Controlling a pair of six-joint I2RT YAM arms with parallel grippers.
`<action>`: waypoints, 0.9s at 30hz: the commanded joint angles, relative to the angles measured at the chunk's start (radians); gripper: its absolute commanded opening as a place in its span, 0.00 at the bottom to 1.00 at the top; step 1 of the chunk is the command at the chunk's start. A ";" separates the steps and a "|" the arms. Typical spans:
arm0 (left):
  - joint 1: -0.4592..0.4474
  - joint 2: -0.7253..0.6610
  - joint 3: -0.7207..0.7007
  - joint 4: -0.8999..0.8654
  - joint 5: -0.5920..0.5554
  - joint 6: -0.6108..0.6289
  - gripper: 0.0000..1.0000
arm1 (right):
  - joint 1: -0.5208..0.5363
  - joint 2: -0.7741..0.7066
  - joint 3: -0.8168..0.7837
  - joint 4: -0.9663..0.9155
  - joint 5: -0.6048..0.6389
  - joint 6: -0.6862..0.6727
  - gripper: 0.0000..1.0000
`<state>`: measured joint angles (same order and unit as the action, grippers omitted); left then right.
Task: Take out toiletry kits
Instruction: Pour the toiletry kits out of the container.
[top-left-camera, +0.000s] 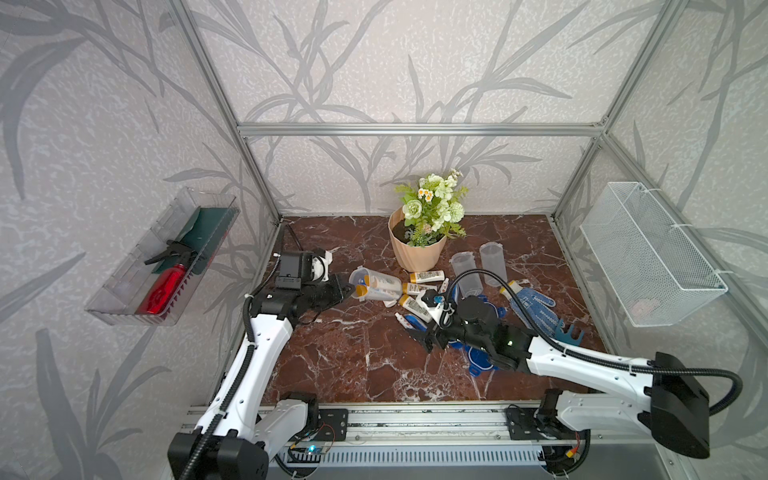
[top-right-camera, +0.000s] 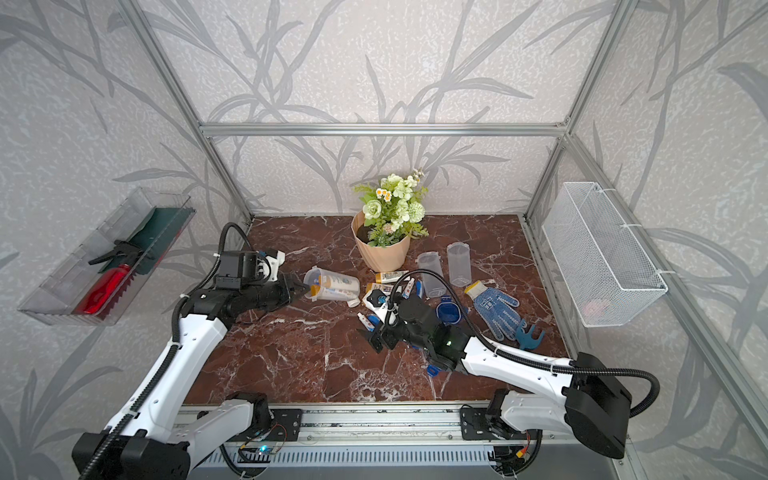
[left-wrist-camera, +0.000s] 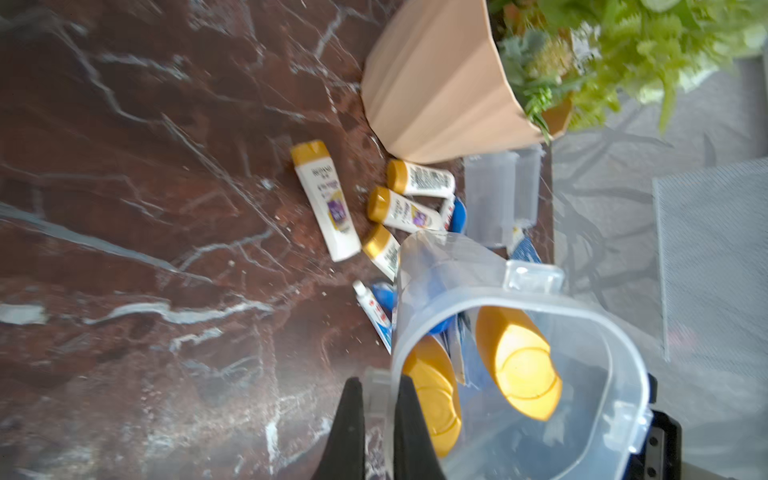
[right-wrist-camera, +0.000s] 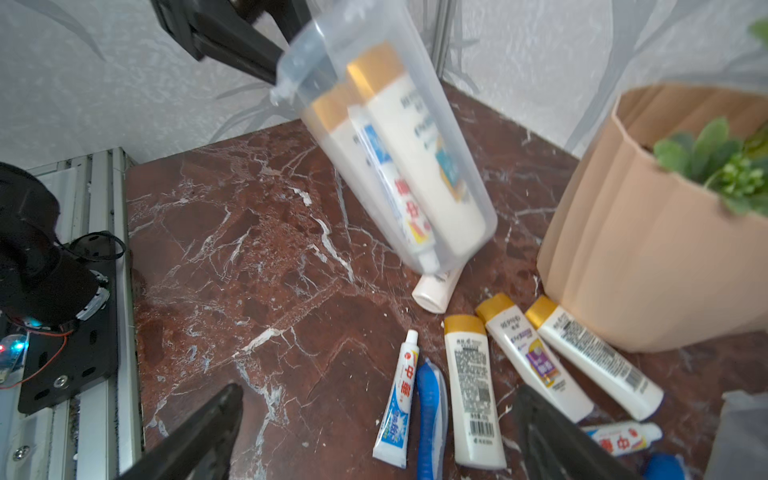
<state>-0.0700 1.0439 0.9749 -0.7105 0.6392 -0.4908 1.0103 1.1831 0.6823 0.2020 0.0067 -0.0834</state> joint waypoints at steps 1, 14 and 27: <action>-0.001 -0.033 -0.011 -0.016 0.242 0.015 0.00 | 0.043 -0.010 0.039 -0.022 0.062 -0.199 0.99; -0.031 -0.171 -0.101 0.040 0.373 -0.108 0.00 | 0.084 0.066 0.121 -0.001 0.182 -0.401 0.99; -0.039 -0.208 -0.169 0.141 0.438 -0.192 0.00 | 0.081 0.179 0.143 0.139 0.277 -0.417 0.99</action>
<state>-0.1047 0.8543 0.8017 -0.6388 0.9882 -0.6525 1.0866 1.3613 0.7834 0.2844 0.2619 -0.5083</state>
